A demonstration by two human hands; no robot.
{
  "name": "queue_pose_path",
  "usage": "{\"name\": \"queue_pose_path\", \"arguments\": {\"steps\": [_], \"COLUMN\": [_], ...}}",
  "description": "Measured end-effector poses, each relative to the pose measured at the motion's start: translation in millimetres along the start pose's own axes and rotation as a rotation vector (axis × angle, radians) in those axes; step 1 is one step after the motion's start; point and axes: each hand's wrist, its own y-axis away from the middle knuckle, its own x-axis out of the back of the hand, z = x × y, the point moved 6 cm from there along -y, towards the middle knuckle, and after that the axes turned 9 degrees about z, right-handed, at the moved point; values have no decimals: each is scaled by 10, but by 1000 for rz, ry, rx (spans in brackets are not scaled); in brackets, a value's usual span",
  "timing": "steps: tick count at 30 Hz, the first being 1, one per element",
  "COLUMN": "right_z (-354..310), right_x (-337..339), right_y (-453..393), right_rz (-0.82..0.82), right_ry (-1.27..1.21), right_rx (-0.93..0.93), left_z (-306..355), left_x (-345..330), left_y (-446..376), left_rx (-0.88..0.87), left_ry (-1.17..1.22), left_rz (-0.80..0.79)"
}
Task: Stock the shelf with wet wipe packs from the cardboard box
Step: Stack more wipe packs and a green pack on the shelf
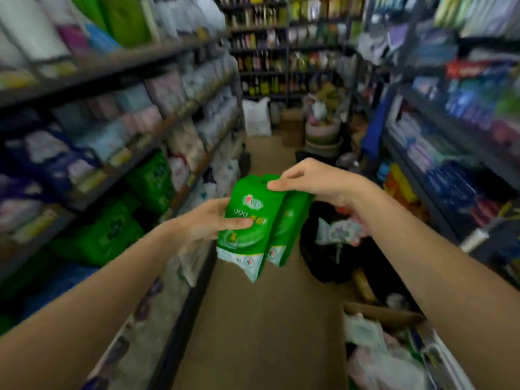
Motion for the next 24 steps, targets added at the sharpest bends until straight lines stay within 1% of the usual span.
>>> {"name": "queue_pose_path", "arguments": {"steps": [2, 5, 7, 9, 11, 14, 16, 18, 20, 22, 24], "right_z": [-437, -1158, -1642, -2074, -2442, -3003, -3371, -3720, -4063, -4403, -4703], "right_x": [-217, -546, -827, -1119, -1389, -1831, -2149, -2429, -2665, -2820, -2961], "right_y": [-187, -469, -609, -681, -759, -856, -934, -1053, -1145, -1250, -1371], "right_rz": [10, 34, -22, -103, -207, -358, -395, -371, -323, -229, -167], "right_ry": [-7, 45, 85, 120, 100, 34, 4, 49, 77, 32, -54], "right_rx": [77, 240, 306, 360, 411, 515, 593, 696, 794, 913, 1011], "left_z": [182, 484, 696, 852, 951, 1028, 1094, 1237, 1403, 1567, 1709], "left_x": [617, 1582, 2178, 2678, 3030, 3345, 3473, 3621, 3821, 4057, 4287], "left_y": [202, 540, 781, 1033, 1271, 1517, 1646, 1779, 1966, 2209, 2407], "left_rx": [-38, -117, -180, -215, -226, -217, -194, -206, -273, -353, -407], "left_ry": [75, 169, 180, 134, 80, 149, 177, 228, 276, 258, 161], "left_rz": [91, 297, 462, 609, 696, 714, 706, 707, 725, 760, 788]}}
